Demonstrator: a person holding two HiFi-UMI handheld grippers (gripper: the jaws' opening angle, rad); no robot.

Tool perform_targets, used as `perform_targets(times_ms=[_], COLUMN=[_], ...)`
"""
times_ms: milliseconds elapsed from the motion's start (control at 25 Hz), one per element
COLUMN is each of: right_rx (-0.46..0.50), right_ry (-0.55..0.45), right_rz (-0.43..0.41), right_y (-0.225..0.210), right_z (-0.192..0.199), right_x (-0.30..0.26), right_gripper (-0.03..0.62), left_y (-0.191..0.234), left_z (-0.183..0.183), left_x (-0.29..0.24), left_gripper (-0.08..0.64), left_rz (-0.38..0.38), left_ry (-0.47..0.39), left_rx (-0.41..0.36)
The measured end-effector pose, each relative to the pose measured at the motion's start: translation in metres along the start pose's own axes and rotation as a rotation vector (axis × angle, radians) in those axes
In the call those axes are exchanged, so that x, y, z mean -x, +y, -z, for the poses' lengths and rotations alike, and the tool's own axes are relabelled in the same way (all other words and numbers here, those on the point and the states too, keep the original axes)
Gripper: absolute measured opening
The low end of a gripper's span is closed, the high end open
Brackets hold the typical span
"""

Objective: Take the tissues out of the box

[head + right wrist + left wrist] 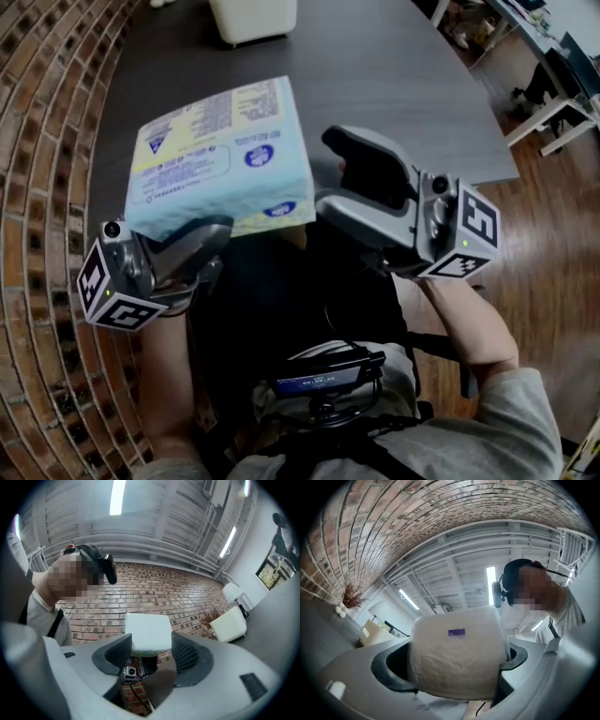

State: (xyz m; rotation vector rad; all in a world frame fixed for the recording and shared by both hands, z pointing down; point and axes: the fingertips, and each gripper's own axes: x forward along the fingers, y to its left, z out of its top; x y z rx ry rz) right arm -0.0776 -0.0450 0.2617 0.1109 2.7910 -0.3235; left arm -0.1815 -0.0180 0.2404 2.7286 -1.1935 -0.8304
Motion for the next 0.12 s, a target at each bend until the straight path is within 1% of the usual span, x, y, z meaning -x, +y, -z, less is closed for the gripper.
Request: perform_targets(times_ms=[120], right_rx=[-0.046], right_ry=[0.032], right_rz=[0.014], right_y=[0.0067], right_z=[0.0032], right_x=[0.0057], right_gripper=[0.273], left_y=[-0.007], left_z=[0.0061], left_x=[0.0054], left_gripper=[0.518], left_rz=[-0.033], left_ry=[0.003], left_rx=[0.041])
